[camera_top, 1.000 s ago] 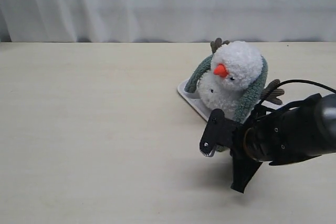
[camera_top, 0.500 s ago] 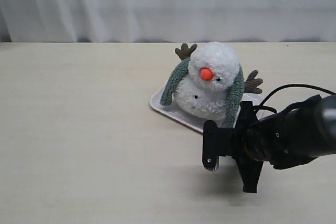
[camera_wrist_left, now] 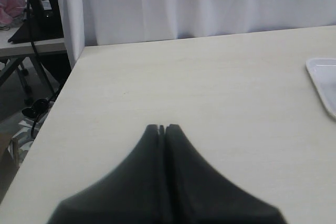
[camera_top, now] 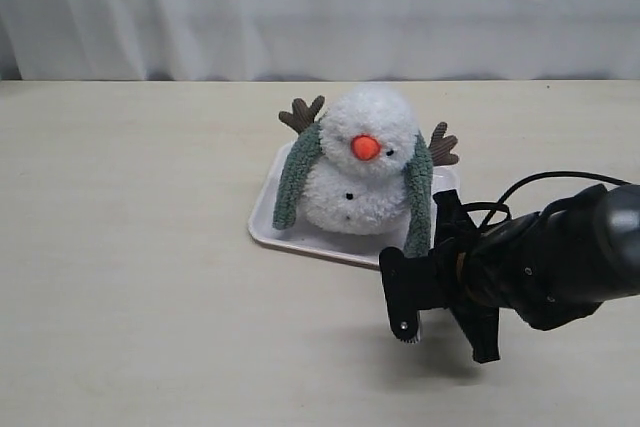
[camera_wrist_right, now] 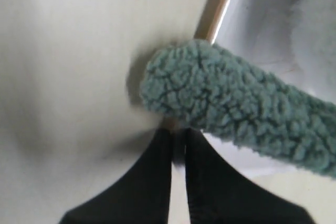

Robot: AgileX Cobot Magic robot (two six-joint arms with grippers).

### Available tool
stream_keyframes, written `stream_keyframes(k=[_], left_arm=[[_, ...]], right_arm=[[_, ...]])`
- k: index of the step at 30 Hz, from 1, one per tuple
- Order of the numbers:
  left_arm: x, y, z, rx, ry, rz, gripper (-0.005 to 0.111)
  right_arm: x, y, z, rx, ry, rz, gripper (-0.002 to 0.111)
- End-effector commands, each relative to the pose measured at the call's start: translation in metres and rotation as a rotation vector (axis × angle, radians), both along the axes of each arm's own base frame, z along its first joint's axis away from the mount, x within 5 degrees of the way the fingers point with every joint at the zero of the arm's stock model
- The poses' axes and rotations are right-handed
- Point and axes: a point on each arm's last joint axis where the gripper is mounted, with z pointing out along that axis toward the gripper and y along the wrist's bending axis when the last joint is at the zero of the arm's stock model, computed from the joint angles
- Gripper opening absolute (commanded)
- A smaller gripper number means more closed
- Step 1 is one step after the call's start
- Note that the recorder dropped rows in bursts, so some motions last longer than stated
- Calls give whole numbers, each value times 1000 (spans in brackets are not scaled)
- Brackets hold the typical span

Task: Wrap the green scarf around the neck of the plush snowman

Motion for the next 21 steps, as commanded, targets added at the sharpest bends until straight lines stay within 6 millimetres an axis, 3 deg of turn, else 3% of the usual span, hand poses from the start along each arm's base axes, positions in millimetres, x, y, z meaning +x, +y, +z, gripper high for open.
stream_keyframes(k=[1, 10, 18, 21], left_arm=[[0, 0, 0, 2, -12, 3, 0], [0, 0, 0, 2, -12, 3, 0], [0, 0, 0, 2, -12, 3, 0], [0, 0, 0, 2, -12, 3, 0]], right_arm=[[-2, -3, -5, -42, 7, 23, 4], [-1, -5, -4, 0, -7, -67, 6], [-2, -6, -5, 17, 3, -102, 55], [-5, -5, -5, 14, -5, -176, 57]])
